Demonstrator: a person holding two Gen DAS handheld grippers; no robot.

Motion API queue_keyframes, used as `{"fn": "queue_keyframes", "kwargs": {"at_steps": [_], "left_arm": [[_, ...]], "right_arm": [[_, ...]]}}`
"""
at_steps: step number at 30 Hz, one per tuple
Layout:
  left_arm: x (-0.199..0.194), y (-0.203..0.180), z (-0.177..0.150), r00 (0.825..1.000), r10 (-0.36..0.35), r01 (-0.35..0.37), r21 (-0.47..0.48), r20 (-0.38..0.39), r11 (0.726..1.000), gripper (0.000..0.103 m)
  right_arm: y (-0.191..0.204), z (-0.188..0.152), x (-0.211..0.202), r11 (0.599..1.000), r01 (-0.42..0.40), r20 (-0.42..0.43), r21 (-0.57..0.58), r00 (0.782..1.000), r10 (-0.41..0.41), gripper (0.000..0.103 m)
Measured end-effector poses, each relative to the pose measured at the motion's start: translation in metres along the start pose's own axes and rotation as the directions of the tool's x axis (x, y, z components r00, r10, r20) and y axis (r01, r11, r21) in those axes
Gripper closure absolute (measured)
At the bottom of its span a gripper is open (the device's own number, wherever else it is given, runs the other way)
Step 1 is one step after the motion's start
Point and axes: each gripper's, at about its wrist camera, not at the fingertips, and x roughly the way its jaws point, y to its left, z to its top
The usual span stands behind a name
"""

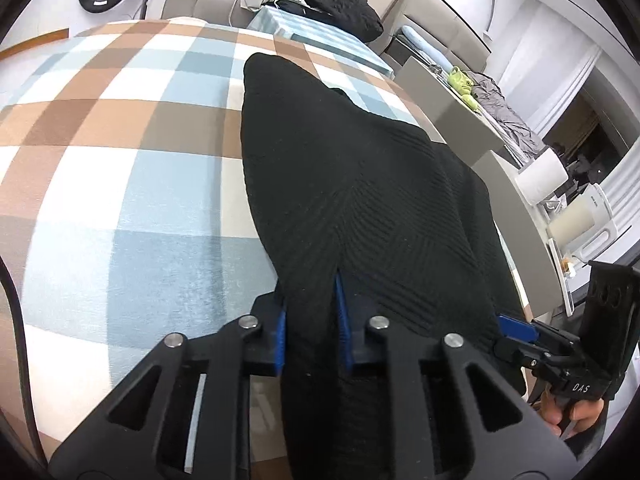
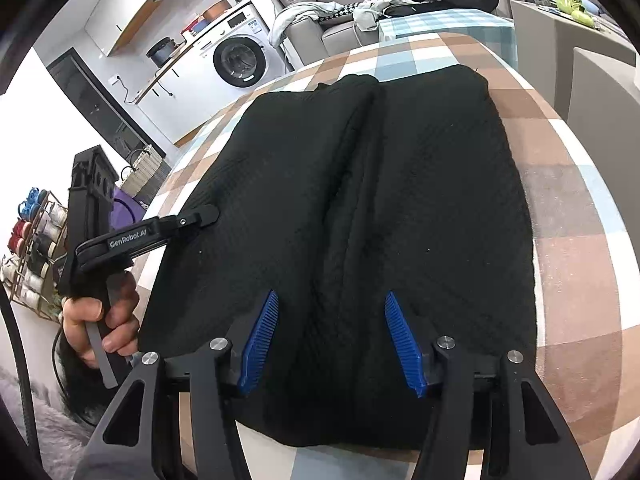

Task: Fold small clothes

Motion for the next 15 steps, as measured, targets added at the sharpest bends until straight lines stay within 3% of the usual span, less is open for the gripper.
{"fn": "queue_keyframes", "kwargs": {"at_steps": [10, 15], "left_arm": [[-0.035, 0.039, -0.012, 0.999, 0.037, -0.036, -0.04, 0.027, 0.999, 0.088], [-0.053, 0.055, -0.018, 0.997, 0.071, -0.071, -0.007, 0.013, 0.997, 0.085]], "right_arm": [[0.041, 0.002, 0.029, 0.993, -0.093, -0.06, -0.077, 0.994, 0.089, 0.046], [0.066, 0.009, 0.046, 0.978, -0.171, -0.124, -0.121, 0.98, 0.156, 0.043]]}}
